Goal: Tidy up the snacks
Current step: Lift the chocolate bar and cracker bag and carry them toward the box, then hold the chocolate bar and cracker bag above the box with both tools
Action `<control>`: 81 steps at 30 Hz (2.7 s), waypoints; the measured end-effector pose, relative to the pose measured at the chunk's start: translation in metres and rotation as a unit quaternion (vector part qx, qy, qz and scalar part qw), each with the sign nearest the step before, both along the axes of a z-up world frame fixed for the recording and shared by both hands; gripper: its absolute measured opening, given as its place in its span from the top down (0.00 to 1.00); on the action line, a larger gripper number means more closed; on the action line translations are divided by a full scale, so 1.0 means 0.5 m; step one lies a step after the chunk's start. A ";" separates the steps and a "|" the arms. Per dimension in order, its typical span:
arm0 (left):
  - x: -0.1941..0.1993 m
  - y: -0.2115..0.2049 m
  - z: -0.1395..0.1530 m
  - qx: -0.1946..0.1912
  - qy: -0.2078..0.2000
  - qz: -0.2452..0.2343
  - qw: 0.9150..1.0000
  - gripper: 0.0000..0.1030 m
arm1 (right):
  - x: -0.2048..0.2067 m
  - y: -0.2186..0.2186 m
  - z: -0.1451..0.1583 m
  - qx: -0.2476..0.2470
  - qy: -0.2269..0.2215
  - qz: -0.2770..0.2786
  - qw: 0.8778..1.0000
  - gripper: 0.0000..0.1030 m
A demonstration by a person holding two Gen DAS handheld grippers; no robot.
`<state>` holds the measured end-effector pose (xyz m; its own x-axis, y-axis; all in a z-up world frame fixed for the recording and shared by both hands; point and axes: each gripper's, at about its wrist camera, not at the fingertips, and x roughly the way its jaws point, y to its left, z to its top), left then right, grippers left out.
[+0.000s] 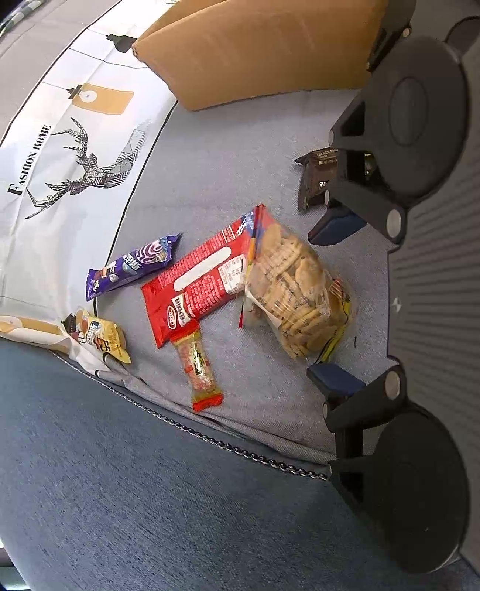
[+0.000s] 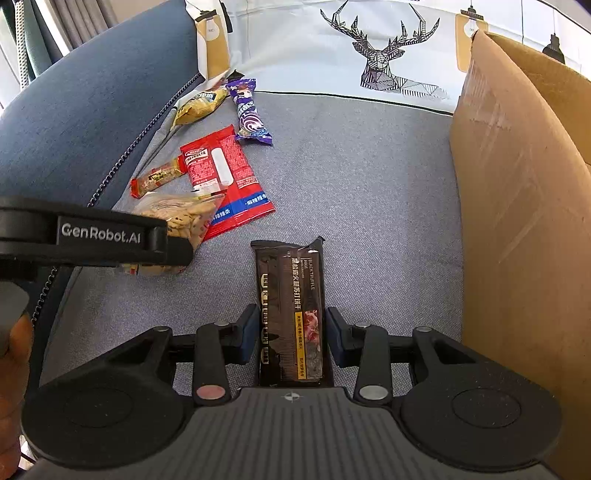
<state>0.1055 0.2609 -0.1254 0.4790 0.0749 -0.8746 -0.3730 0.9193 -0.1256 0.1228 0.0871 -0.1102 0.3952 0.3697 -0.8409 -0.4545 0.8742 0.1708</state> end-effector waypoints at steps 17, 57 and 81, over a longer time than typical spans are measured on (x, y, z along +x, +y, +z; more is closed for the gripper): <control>0.009 -0.007 -0.007 0.014 0.002 0.000 1.000 0.27 | -0.004 -0.001 -0.003 0.000 -0.003 0.001 1.000 0.61; -0.034 -0.019 0.115 0.027 -0.123 0.055 0.990 0.53 | -0.025 -0.058 0.138 0.071 -0.125 0.002 0.990 0.61; 0.016 -0.282 0.219 0.024 -0.320 -0.027 0.947 0.53 | 0.016 -0.349 0.269 0.114 -0.282 -0.079 0.949 0.61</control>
